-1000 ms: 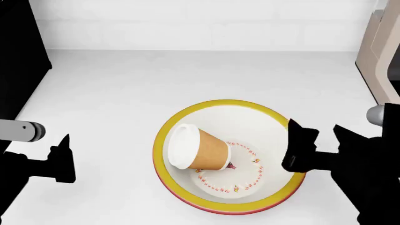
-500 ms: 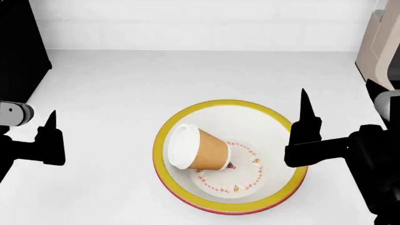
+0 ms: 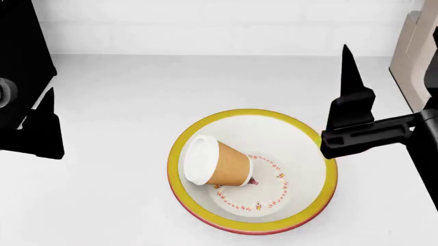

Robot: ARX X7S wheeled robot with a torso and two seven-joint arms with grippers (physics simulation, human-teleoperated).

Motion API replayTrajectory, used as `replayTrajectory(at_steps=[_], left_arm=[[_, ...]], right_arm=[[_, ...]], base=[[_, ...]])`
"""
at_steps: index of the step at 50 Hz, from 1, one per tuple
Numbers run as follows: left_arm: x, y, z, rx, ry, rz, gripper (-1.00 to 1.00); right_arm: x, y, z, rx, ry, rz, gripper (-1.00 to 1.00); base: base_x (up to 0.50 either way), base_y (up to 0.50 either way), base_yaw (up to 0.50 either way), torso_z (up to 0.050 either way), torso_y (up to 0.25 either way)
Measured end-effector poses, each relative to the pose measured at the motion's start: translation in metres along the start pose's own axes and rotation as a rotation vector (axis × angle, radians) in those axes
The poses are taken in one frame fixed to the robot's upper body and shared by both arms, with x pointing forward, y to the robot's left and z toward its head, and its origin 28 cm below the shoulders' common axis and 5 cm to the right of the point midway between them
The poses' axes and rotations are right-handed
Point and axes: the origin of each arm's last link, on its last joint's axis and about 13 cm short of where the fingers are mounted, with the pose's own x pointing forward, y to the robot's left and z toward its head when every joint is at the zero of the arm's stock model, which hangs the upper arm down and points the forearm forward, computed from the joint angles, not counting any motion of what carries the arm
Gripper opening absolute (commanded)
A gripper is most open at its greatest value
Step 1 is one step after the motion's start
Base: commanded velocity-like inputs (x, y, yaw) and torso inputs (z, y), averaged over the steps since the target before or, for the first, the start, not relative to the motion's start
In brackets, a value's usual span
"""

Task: Place the cup inside the bowl on the dining table and move the bowl to any counter.

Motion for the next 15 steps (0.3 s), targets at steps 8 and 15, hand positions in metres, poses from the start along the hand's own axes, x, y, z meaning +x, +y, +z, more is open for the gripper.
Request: replayTrajectory(at_steps=[8,15], left_arm=[[-0.012,0.002,0.024,0.006,-0.041,-0.003,1.0],[-0.02,0.007,0.043,0.006,-0.075,-0.002,1.0]], right_arm=[[-0.009,-0.001,0.025,-0.021,-0.043,0.009,1.0],[-0.016,-0.001,0.044,-0.039,-0.076,0.012,1.0]], base=[[0.0,0.0,0.0,0.0,0.0],[0.0,0.0,0.0,0.0,0.0]])
